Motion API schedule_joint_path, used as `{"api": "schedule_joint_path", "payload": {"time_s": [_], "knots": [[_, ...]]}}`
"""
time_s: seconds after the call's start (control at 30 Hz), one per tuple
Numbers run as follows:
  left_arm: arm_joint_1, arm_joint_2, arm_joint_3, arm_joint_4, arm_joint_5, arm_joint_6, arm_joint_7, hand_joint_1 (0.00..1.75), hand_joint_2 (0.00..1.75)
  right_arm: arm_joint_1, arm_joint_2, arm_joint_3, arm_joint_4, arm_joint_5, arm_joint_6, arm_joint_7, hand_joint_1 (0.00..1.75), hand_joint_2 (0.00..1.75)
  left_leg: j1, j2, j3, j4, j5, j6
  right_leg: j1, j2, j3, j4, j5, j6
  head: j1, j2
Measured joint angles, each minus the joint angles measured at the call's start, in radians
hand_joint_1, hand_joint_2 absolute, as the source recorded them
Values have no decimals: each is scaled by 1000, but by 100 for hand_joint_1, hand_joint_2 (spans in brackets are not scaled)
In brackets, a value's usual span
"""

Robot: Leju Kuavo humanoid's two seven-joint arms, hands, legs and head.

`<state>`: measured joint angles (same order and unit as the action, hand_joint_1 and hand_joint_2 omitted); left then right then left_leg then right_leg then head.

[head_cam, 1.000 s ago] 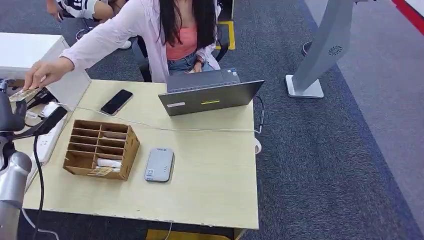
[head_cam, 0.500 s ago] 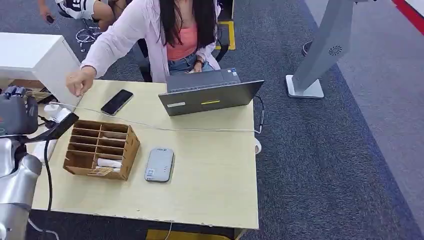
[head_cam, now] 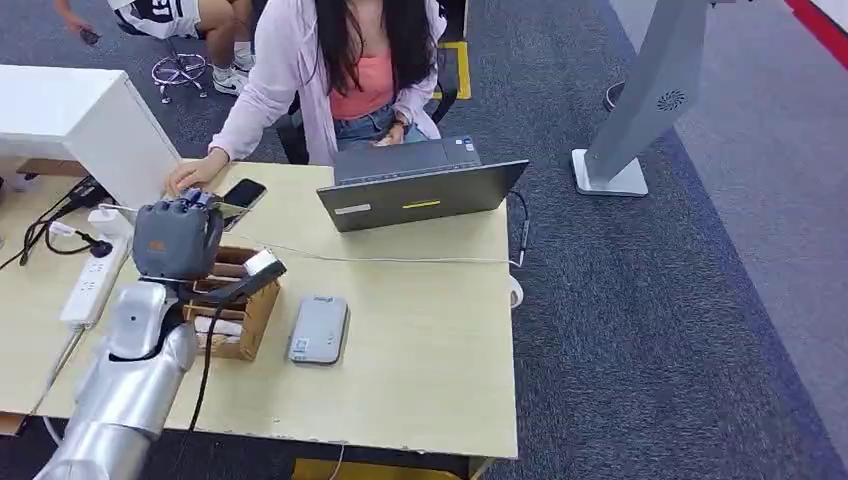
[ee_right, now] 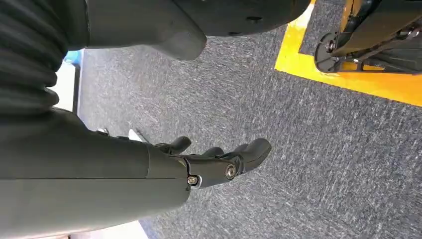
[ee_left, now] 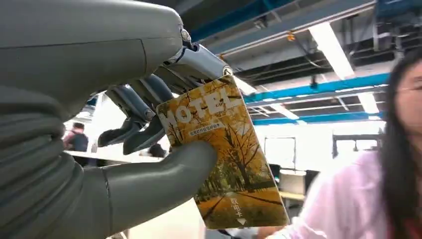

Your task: Pass the card to the sensor for recognition and then transmit it.

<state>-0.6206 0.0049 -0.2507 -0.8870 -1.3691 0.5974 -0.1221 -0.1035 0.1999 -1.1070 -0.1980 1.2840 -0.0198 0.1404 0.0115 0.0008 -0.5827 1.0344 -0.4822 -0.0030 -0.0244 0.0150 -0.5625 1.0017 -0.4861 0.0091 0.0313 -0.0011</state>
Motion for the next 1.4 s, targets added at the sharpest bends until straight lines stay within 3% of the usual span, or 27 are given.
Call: {"api": "schedule_joint_path", "payload": {"time_s": [0.43,0.67,0.97,1.17,1.4], "knots": [[56,-50,-147,-43,8,-79,32,175,175,1,0,-4,0,-18,-4,-5,0,175,0,0,0,0,0,0,0,0,0,0,0,0,0,0],[143,-55,-232,-128,8,-111,64,175,175,1,0,-18,0,-31,-12,-6,0,175,0,0,-1,0,-1,1,0,0,0,0,-1,1,0,0],[217,-47,-274,-215,42,-135,69,175,175,2,0,-33,0,-53,-18,-8,0,175,0,0,-1,0,-1,1,0,0,0,0,-1,2,0,0],[285,-36,-304,-267,50,-190,88,175,175,3,0,-48,0,-69,-18,-18,0,175,0,0,-1,0,-1,2,0,0,0,0,-2,2,0,0],[301,-26,-312,-292,53,-204,88,175,175,4,0,-53,0,-69,-18,-18,0,175,0,0,-1,0,-1,2,0,0,0,0,-1,2,0,0]]}}
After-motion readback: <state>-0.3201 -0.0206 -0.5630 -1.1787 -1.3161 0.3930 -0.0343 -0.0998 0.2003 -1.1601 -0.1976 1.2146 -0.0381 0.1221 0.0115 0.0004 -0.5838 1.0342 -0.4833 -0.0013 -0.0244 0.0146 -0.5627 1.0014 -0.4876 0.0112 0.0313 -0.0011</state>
